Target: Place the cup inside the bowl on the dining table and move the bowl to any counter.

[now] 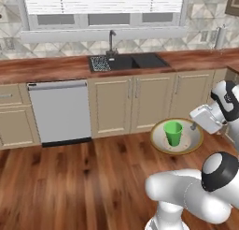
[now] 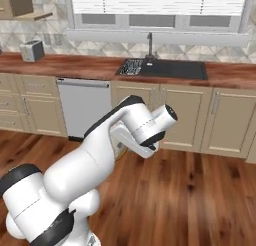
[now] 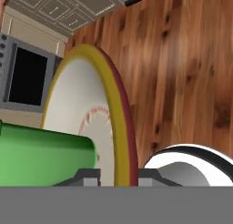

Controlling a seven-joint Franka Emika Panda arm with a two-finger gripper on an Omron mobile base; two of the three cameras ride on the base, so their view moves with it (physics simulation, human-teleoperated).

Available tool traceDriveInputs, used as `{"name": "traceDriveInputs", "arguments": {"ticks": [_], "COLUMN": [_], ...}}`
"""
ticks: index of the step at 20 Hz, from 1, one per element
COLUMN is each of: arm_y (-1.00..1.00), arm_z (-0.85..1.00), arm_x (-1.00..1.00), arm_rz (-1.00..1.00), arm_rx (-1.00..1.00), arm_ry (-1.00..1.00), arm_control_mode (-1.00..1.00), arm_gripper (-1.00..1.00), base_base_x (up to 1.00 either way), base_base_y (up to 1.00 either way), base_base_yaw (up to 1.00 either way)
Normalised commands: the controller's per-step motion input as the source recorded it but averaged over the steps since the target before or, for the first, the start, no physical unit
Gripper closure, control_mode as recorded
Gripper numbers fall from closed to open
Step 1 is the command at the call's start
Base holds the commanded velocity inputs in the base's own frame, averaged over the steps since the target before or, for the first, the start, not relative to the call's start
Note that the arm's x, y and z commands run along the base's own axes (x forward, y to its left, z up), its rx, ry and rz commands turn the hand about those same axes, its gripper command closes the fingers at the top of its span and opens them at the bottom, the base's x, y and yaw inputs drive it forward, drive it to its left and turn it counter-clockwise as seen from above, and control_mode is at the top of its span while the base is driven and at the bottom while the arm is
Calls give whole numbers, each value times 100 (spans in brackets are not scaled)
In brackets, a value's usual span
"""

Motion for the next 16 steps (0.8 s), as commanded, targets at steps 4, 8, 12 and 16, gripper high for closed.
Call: {"name": "traceDriveInputs", "arguments": {"ticks": [4, 8, 12, 16], "arm_y": [0, 0, 0, 0], "arm_z": [0, 0, 0, 0], "arm_x": [0, 0, 0, 0], "arm_rz": [0, 0, 0, 0], "arm_rx": [0, 0, 0, 0], "arm_ry": [0, 0, 0, 0], "arm_control_mode": [100, 100, 100, 100], "arm_gripper": [100, 100, 100, 100], "base_base_x": [91, 89, 85, 78], "base_base_y": [-24, -21, -14, -3], "base_base_yaw": [0, 0, 0, 0]}}
